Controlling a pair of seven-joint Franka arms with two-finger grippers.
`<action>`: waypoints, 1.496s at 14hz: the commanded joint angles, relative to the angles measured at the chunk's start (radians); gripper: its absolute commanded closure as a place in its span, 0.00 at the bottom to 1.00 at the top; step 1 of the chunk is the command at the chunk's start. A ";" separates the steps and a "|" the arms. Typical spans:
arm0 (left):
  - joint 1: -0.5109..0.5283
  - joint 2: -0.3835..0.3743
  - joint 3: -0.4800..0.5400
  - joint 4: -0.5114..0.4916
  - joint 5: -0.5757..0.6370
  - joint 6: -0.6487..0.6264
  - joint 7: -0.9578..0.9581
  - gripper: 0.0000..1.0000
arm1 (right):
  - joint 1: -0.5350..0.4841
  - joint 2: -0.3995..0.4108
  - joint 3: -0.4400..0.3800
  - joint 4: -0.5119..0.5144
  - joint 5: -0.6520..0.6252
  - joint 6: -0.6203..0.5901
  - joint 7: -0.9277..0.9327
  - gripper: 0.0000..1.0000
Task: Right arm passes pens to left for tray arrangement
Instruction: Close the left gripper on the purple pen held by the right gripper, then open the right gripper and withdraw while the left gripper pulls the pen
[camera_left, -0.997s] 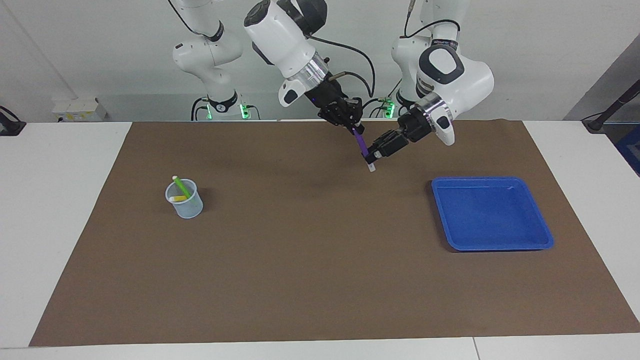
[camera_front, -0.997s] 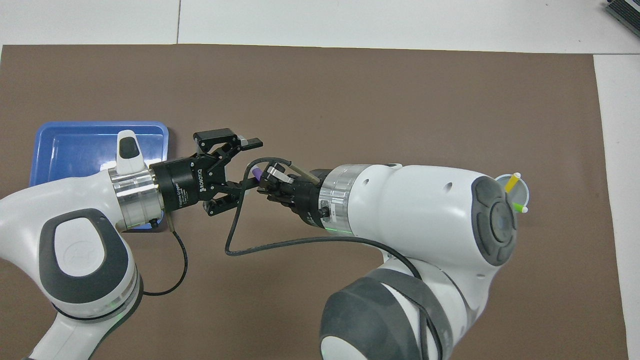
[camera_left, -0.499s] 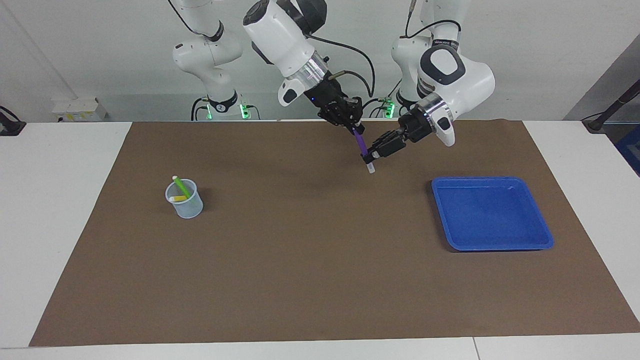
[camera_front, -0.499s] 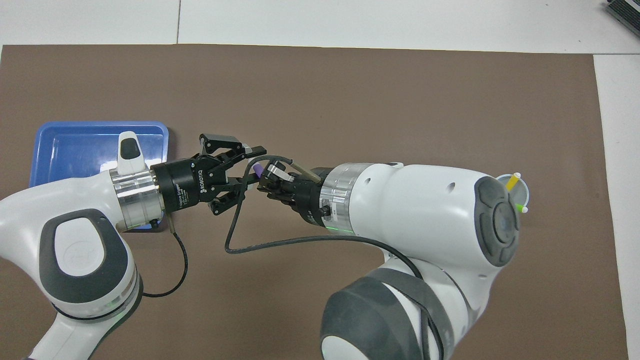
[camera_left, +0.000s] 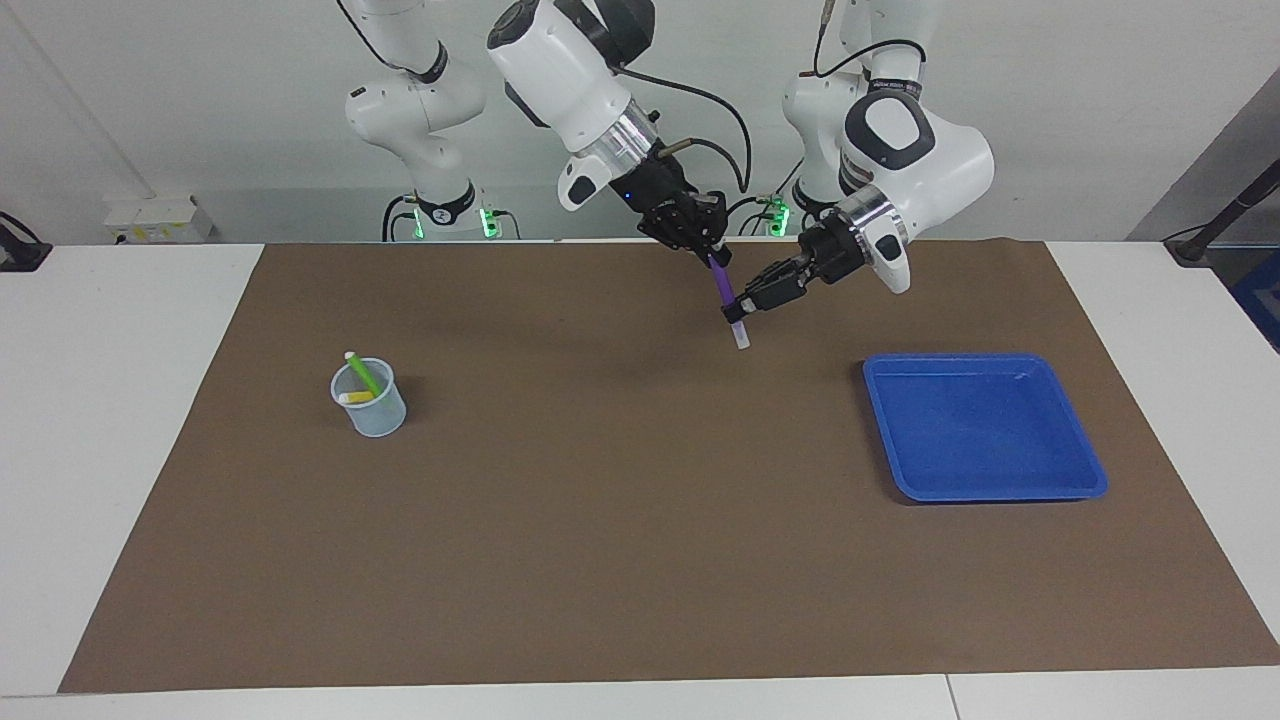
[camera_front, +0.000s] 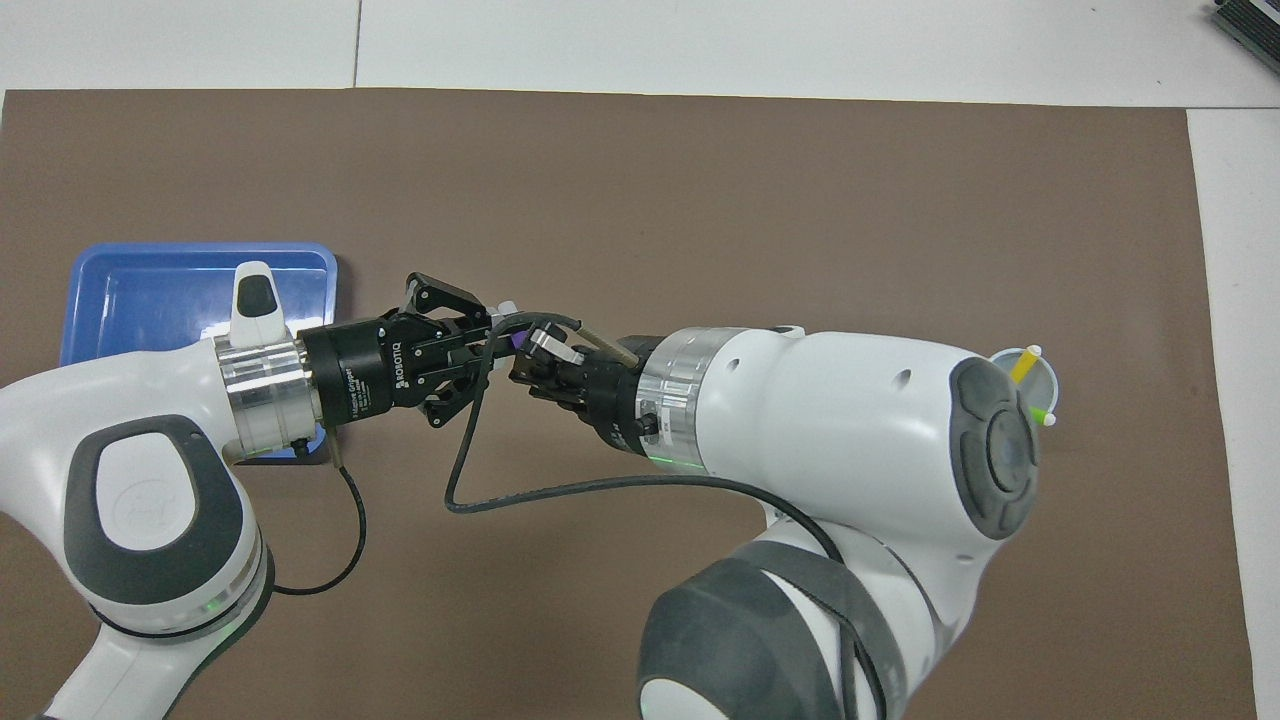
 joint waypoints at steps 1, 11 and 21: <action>0.007 -0.027 0.005 -0.008 0.013 -0.028 -0.012 1.00 | -0.004 -0.005 0.002 -0.016 0.025 -0.002 -0.006 1.00; 0.050 -0.027 0.005 0.038 0.253 -0.146 -0.001 1.00 | -0.073 -0.031 -0.007 0.003 -0.012 -0.206 -0.049 0.00; 0.162 0.007 0.005 0.146 0.661 -0.340 0.222 1.00 | -0.371 -0.080 -0.007 -0.015 -0.409 -0.606 -0.782 0.00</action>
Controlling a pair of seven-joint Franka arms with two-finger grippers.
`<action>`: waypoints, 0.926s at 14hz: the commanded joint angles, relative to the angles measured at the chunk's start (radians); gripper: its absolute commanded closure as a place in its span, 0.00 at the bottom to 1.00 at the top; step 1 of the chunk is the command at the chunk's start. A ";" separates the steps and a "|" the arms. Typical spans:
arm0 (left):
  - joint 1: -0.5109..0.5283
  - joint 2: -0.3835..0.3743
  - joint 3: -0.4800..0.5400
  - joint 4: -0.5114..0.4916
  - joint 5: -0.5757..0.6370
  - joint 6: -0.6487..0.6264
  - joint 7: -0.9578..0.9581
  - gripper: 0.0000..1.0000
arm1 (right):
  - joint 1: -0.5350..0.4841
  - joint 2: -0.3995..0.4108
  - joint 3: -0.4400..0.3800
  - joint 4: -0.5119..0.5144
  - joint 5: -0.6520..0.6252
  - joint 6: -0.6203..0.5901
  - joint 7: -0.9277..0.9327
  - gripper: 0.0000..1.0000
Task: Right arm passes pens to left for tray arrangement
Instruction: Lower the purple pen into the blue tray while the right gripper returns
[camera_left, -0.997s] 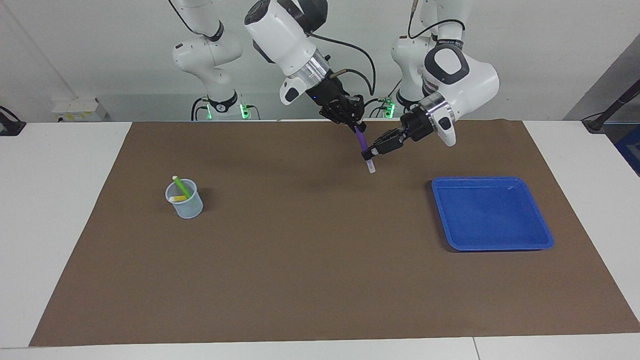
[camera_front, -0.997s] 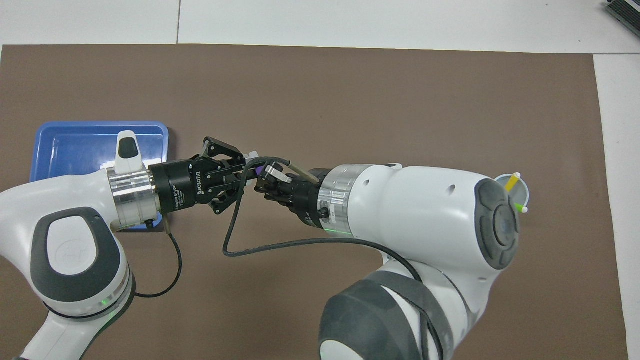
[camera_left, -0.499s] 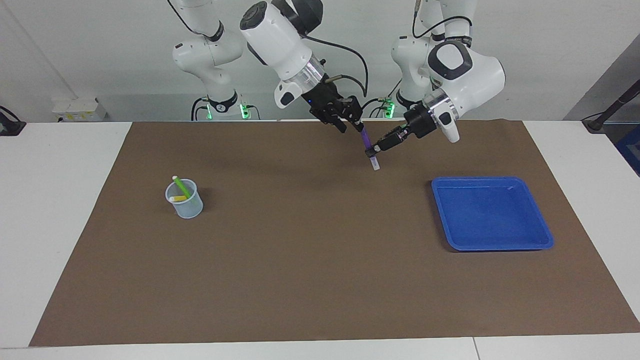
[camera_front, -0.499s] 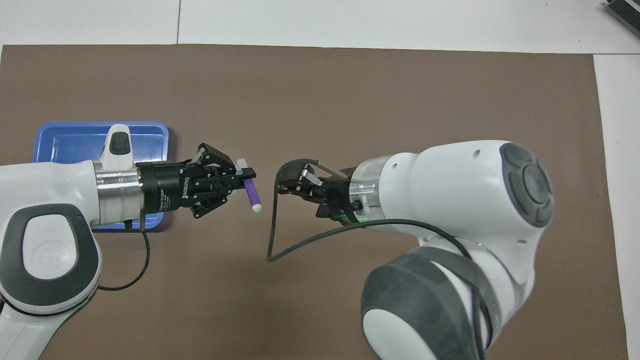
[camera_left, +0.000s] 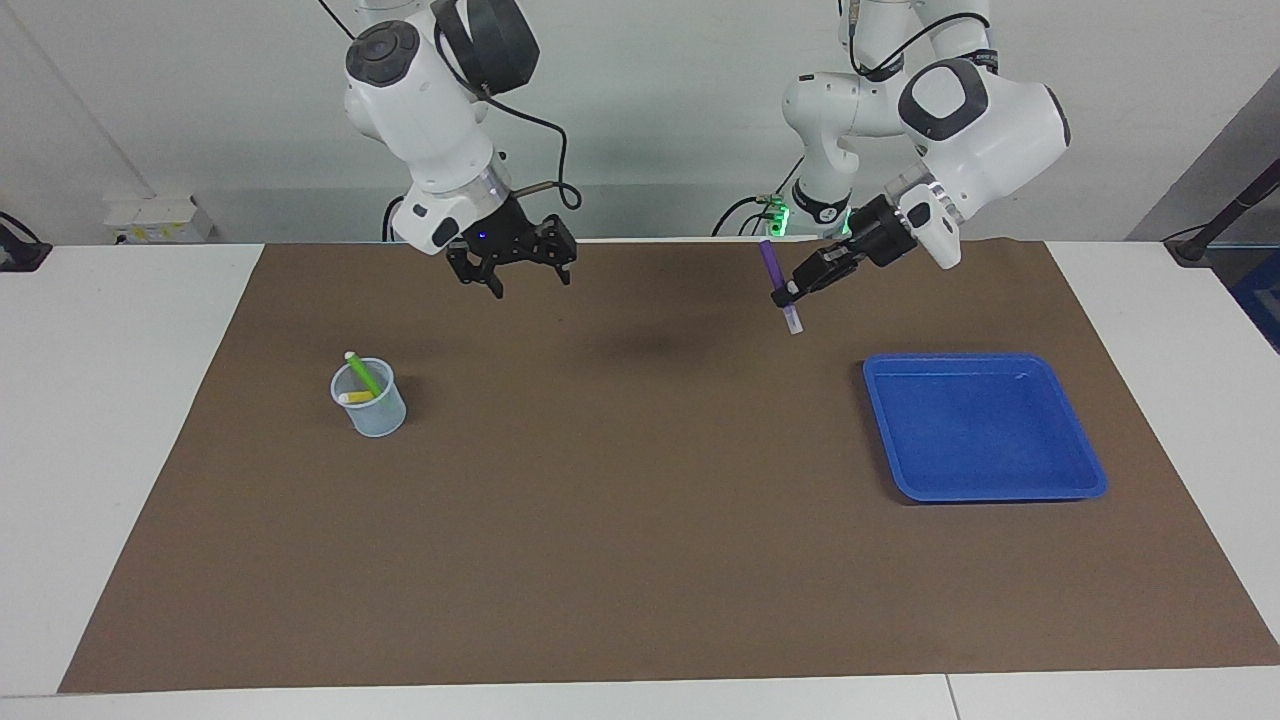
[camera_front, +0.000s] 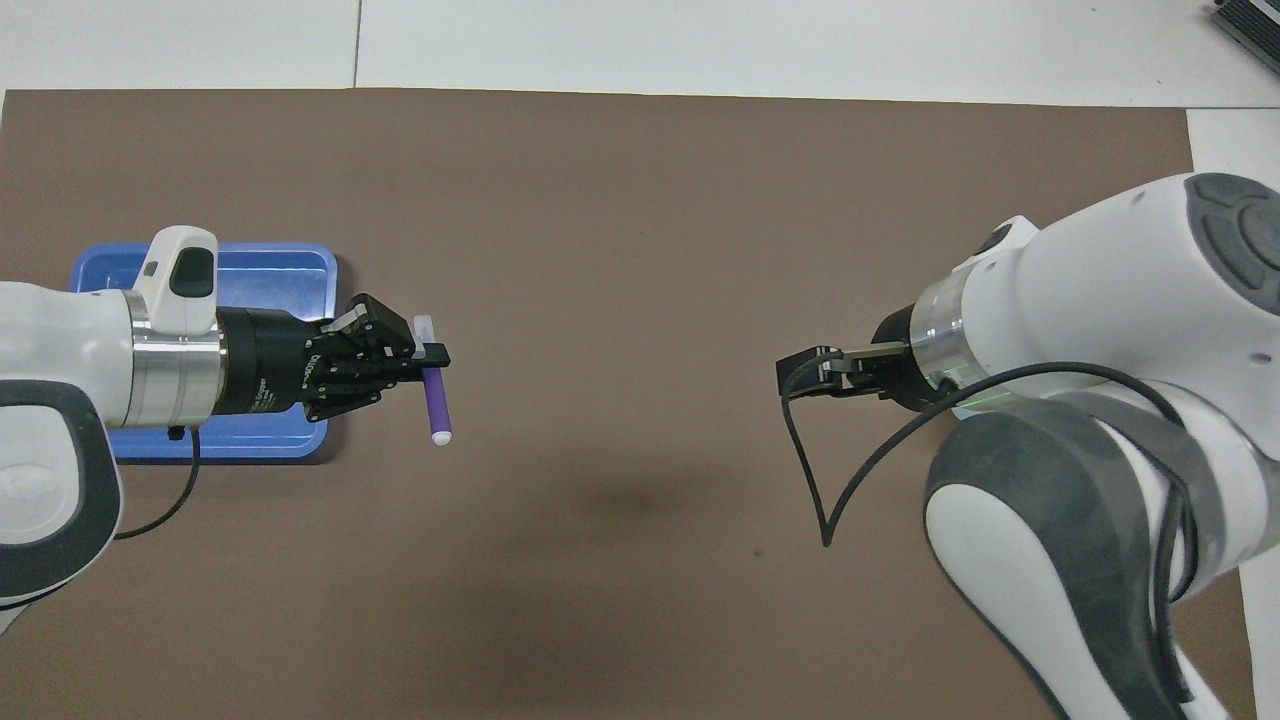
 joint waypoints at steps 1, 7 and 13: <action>0.029 0.018 -0.003 0.039 0.137 -0.067 0.095 1.00 | -0.053 -0.022 0.013 -0.023 -0.115 -0.025 -0.150 0.00; 0.095 0.041 -0.002 0.088 0.374 -0.159 0.292 1.00 | -0.181 -0.041 0.015 -0.084 -0.320 0.015 -0.476 0.00; 0.153 0.082 -0.002 0.088 0.494 -0.150 0.477 1.00 | -0.310 -0.022 0.013 -0.207 -0.318 0.209 -0.542 0.00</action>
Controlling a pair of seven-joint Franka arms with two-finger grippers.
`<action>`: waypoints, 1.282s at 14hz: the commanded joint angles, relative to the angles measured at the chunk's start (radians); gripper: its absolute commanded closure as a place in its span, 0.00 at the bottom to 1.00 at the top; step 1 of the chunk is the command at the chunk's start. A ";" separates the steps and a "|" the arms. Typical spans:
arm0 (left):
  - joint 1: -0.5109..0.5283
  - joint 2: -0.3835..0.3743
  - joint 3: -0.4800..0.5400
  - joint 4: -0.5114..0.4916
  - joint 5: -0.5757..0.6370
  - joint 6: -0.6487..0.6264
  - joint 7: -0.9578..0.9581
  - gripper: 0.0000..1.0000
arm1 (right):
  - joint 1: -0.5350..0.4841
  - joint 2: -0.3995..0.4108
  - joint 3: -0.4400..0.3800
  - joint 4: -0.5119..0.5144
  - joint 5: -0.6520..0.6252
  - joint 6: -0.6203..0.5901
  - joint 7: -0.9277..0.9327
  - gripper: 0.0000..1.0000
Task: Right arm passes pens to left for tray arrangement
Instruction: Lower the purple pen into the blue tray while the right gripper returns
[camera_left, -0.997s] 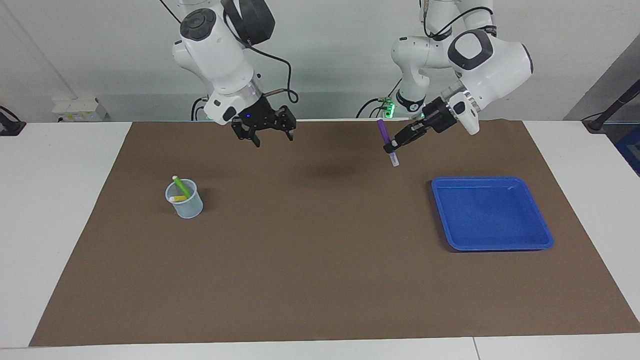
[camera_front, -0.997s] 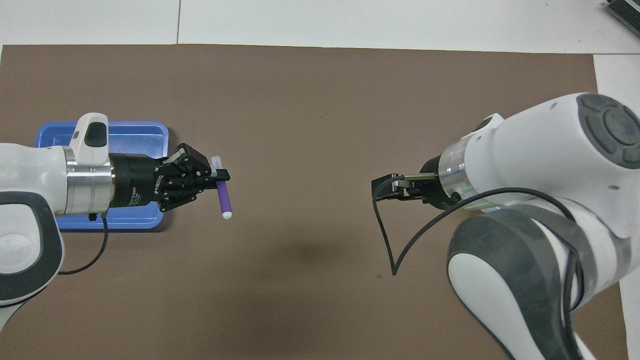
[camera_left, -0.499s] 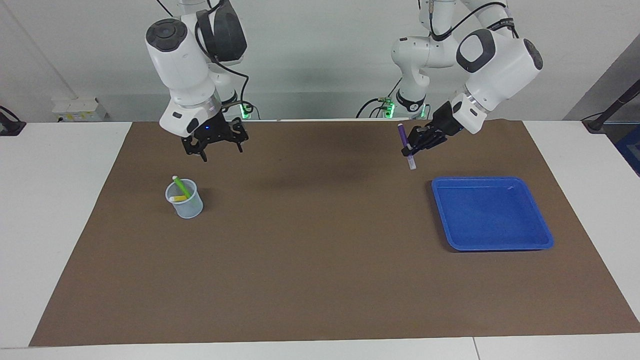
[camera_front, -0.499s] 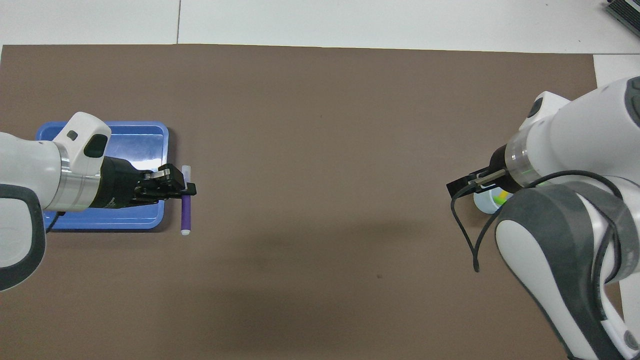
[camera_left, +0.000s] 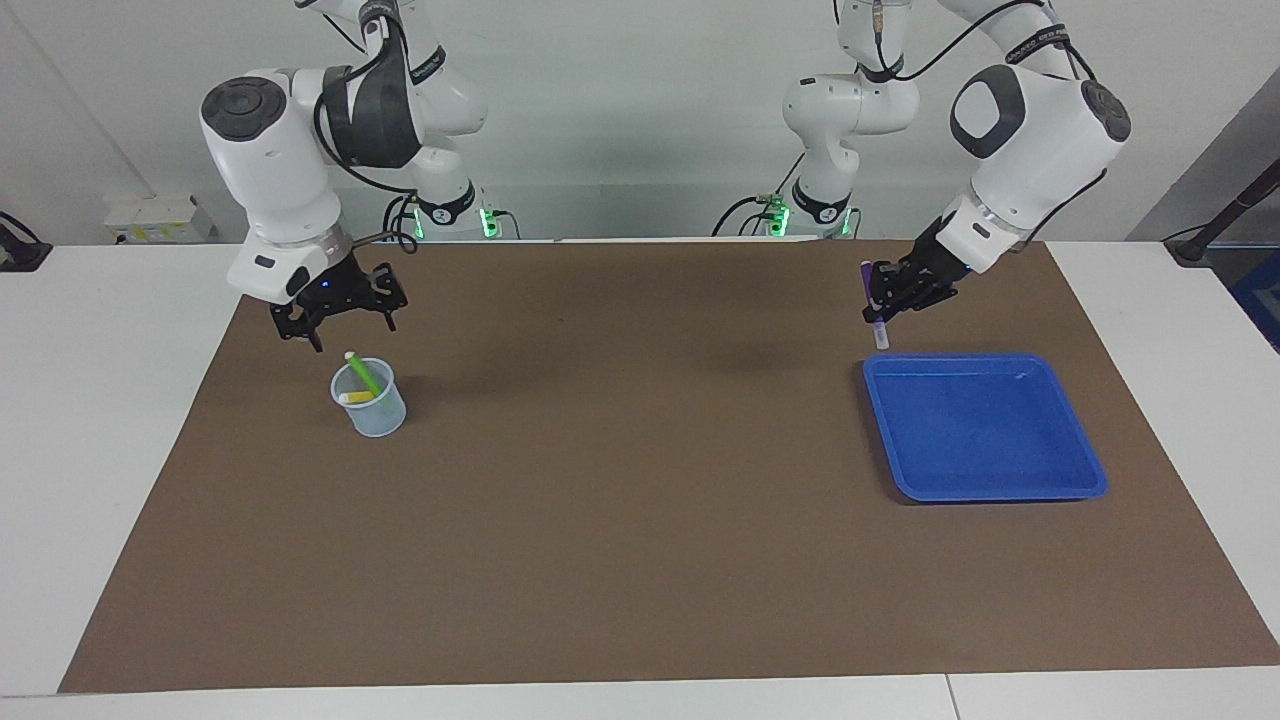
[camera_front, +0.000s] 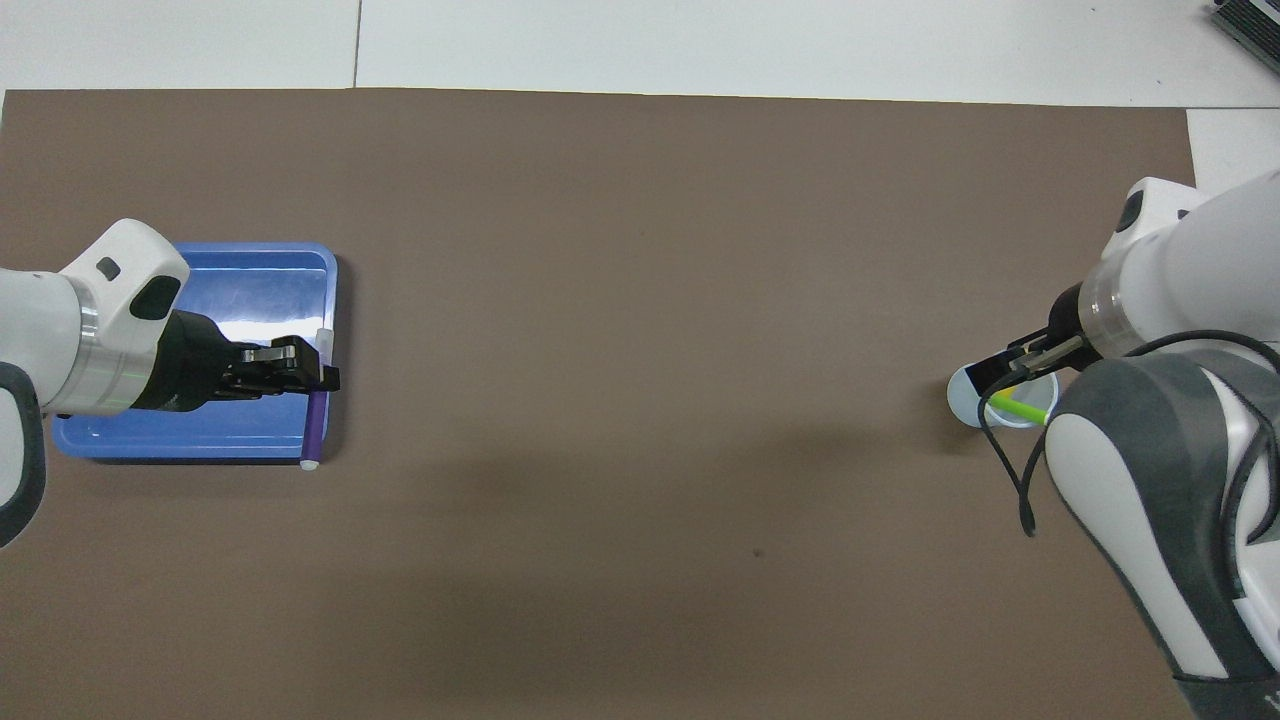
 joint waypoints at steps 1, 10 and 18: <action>0.016 0.046 -0.005 0.027 0.061 -0.009 0.071 1.00 | -0.031 0.001 0.014 -0.086 -0.015 0.109 0.012 0.00; 0.090 0.168 -0.005 0.024 0.155 0.128 0.200 1.00 | -0.097 0.128 0.015 -0.087 0.007 0.212 0.097 0.00; 0.103 0.300 -0.002 0.029 0.175 0.331 0.201 1.00 | -0.098 0.142 0.014 -0.089 0.047 0.201 0.151 0.49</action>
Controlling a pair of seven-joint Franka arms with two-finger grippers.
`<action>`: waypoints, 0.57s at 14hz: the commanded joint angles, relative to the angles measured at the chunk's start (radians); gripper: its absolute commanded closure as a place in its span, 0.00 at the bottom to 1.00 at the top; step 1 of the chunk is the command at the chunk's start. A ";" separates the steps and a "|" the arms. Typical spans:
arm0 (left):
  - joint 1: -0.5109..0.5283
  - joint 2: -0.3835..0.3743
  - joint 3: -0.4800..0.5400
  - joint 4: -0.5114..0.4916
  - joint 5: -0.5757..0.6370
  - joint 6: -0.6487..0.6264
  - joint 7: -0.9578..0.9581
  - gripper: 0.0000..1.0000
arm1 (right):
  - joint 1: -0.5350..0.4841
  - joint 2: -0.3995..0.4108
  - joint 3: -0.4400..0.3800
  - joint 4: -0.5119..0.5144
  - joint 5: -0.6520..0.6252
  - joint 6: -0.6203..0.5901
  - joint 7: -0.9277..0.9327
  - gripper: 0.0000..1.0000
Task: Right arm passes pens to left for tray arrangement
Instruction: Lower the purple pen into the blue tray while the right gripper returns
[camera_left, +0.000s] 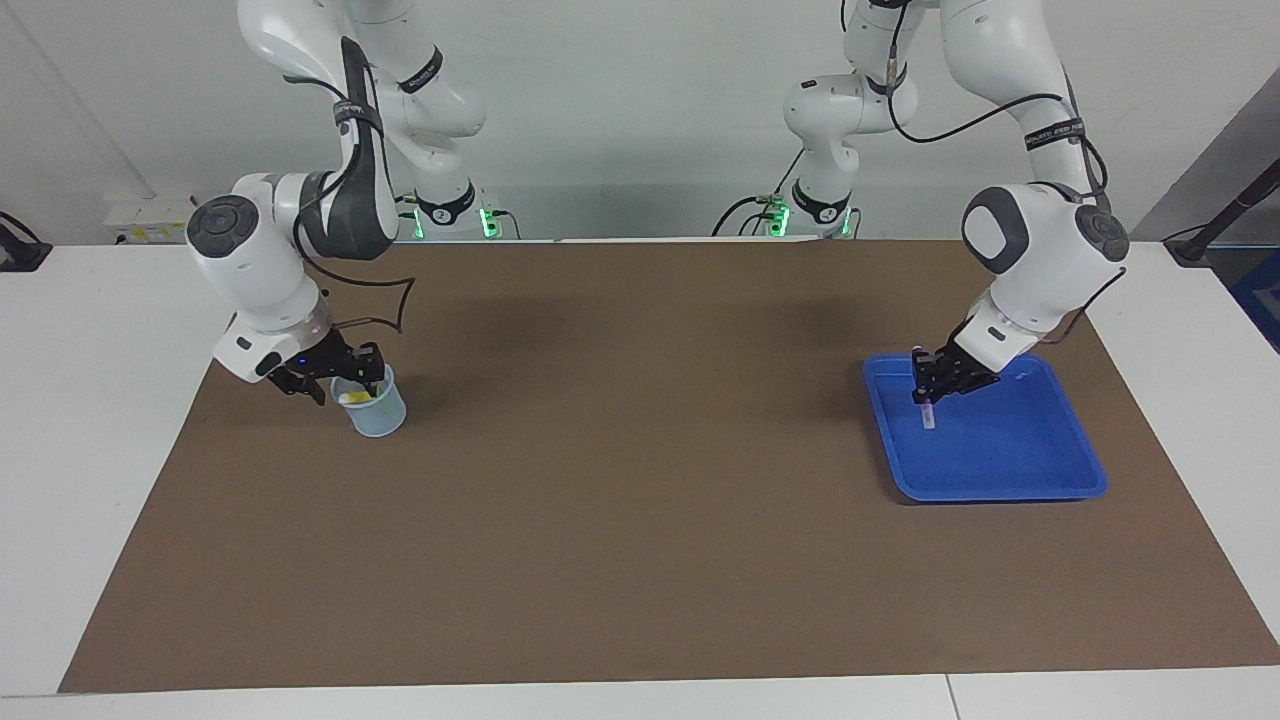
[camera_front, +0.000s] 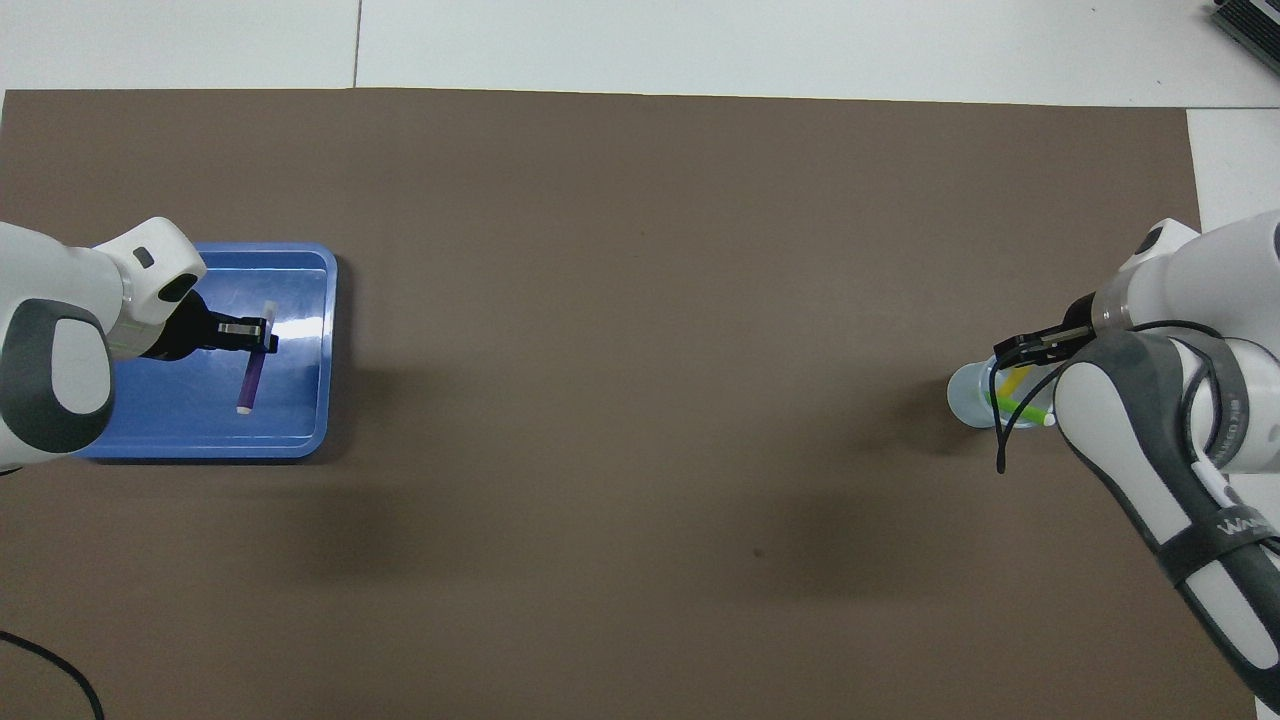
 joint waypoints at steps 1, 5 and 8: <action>0.021 0.047 -0.004 0.023 0.052 0.059 0.009 1.00 | -0.019 -0.004 0.013 -0.005 0.020 0.002 0.005 0.59; 0.036 0.110 -0.004 0.028 0.060 0.150 0.009 1.00 | -0.021 0.004 0.013 -0.005 0.020 0.014 0.003 0.64; 0.033 0.116 -0.003 0.028 0.058 0.153 0.006 1.00 | -0.021 0.004 0.013 -0.005 0.020 0.017 0.003 0.64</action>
